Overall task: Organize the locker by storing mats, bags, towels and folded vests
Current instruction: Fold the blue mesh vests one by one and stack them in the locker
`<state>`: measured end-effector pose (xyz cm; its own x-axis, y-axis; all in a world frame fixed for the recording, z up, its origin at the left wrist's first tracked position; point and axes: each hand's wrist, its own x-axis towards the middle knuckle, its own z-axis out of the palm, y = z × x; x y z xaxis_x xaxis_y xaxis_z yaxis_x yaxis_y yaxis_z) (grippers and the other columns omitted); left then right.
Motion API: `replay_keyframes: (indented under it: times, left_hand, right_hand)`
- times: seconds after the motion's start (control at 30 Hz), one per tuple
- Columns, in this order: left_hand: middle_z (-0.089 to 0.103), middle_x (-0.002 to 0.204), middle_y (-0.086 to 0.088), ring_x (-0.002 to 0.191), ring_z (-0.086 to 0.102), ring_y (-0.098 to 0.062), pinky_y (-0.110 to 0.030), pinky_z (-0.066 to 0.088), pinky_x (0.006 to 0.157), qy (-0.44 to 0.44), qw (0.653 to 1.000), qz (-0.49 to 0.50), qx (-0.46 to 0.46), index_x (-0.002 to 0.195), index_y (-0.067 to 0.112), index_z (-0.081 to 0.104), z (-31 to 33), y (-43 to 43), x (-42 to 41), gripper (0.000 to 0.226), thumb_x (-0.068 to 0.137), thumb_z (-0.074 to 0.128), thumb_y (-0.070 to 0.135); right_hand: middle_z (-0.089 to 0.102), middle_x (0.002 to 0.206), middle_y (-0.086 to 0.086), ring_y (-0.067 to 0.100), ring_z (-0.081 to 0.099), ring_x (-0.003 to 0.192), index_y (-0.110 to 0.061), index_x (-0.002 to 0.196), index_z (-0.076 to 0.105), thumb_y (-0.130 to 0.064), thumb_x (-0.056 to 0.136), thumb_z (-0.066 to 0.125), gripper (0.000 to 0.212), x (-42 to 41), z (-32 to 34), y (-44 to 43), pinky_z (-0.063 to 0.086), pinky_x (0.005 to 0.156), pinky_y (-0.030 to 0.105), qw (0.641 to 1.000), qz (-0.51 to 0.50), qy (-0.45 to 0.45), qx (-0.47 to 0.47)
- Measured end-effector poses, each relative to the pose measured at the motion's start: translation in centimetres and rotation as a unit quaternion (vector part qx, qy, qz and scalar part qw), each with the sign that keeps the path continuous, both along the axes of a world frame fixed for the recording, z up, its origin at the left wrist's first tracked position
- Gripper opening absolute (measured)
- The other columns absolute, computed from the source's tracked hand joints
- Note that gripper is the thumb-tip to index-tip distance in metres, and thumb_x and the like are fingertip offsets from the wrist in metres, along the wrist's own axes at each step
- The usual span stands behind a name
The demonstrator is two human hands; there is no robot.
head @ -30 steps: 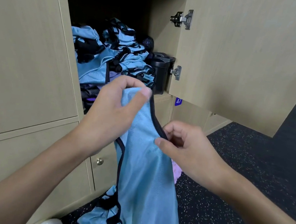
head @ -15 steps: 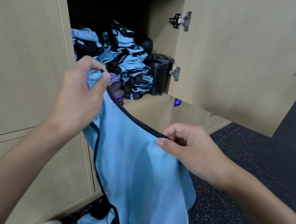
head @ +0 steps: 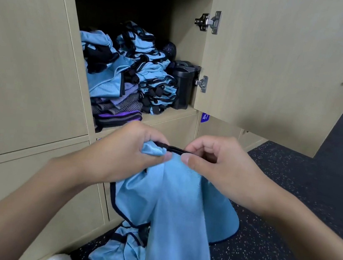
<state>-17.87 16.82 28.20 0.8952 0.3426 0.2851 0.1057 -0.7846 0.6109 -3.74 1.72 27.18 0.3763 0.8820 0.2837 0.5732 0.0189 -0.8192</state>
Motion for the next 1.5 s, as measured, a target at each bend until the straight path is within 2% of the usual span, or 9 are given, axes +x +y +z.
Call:
replay_keyframes:
  times: [0.2,0.4,0.73,0.87,1.0,1.1,1.17,1.3,1.5]
  left_hand:
    - [0.067,0.073,-0.002,0.070,0.060,-0.026,-0.037,0.048,0.066,-0.013,0.995,0.087,0.047,0.082,0.028,0.071,0.3,3.5,-1.3,0.008,0.090,0.070,0.026]
    - [0.070,0.106,0.026,0.097,0.065,0.007,-0.020,0.051,0.092,0.011,1.000,-0.007,0.008,0.117,0.037,0.068,-0.4,-0.4,-0.1,0.043,0.077,0.082,0.034]
    - [0.071,0.088,0.010,0.080,0.064,-0.004,-0.023,0.050,0.078,-0.027,0.999,-0.043,-0.013,0.091,0.024,0.071,-1.7,-1.1,1.1,0.004,0.091,0.070,0.028]
    - [0.065,0.072,0.013,0.067,0.058,-0.004,-0.022,0.045,0.066,-0.031,0.998,0.030,0.048,0.079,0.031,0.062,-1.0,0.6,0.4,0.014,0.093,0.063,0.034]
    - [0.066,0.080,0.013,0.079,0.062,-0.006,-0.040,0.052,0.081,-0.006,0.989,0.095,0.109,0.083,0.036,0.060,-0.8,2.0,-0.4,0.008,0.089,0.061,0.040]
    - [0.070,0.104,0.024,0.103,0.061,0.010,-0.020,0.046,0.098,-0.037,0.998,0.026,0.033,0.109,0.035,0.067,-0.6,0.4,-0.1,0.026,0.084,0.075,0.029]
    - [0.069,0.107,0.029,0.102,0.060,0.016,-0.011,0.045,0.091,-0.022,0.999,-0.034,-0.016,0.116,0.034,0.067,-0.7,-1.3,0.5,0.037,0.082,0.078,0.026]
    - [0.066,0.070,0.019,0.061,0.054,0.006,-0.011,0.040,0.060,-0.021,0.997,-0.059,-0.048,0.086,0.024,0.072,-1.5,-2.3,1.3,0.006,0.087,0.075,0.018]
    - [0.066,0.071,-0.005,0.051,0.052,-0.020,-0.040,0.046,0.050,-0.029,0.999,0.043,0.003,0.078,0.026,0.068,-1.1,-0.2,0.5,0.013,0.087,0.068,0.016]
  right_hand:
    - [0.060,0.062,-0.015,-0.003,0.049,0.055,-0.014,0.085,0.072,-0.020,0.090,0.068,0.008,1.0,0.6,-0.7,0.039,0.055,0.009,0.999,-0.027,-0.029,-0.024]
    - [0.057,0.055,-0.024,-0.007,0.049,0.051,-0.015,0.084,0.072,-0.017,0.091,0.067,0.009,0.3,0.8,-0.6,0.036,0.053,0.006,0.999,-0.020,-0.038,-0.024]
    - [0.060,0.059,-0.017,-0.006,0.049,0.054,-0.014,0.085,0.074,-0.012,0.088,0.069,0.006,0.3,0.9,-0.6,0.039,0.057,0.007,1.000,-0.003,-0.014,-0.006]
    - [0.062,0.061,-0.016,-0.005,0.051,0.056,-0.016,0.088,0.074,-0.014,0.089,0.069,0.005,0.9,1.1,-1.0,0.041,0.058,0.008,1.000,-0.019,-0.009,-0.015]
    - [0.073,0.076,-0.007,-0.004,0.061,0.066,-0.017,0.089,0.074,-0.014,0.088,0.070,0.006,1.4,1.4,-1.6,0.049,0.071,0.012,0.999,-0.047,-0.017,-0.008]
    - [0.074,0.082,-0.006,0.000,0.064,0.070,-0.020,0.089,0.073,-0.012,0.088,0.070,0.008,0.8,1.5,-1.6,0.050,0.073,0.016,0.999,-0.035,-0.033,-0.010]
    - [0.074,0.084,-0.001,0.009,0.066,0.073,-0.018,0.091,0.073,-0.012,0.088,0.070,0.008,0.3,1.5,-1.4,0.051,0.076,0.021,0.999,-0.022,-0.034,-0.018]
    - [0.073,0.082,0.000,0.009,0.064,0.071,-0.017,0.093,0.071,-0.012,0.087,0.070,0.007,-0.1,1.3,-1.3,0.051,0.072,0.023,0.999,0.005,-0.030,-0.030]
    - [0.072,0.079,0.000,0.006,0.063,0.067,-0.015,0.099,0.070,-0.014,0.089,0.068,0.010,1.3,1.9,-2.0,0.050,0.069,0.017,0.999,-0.028,-0.030,-0.012]
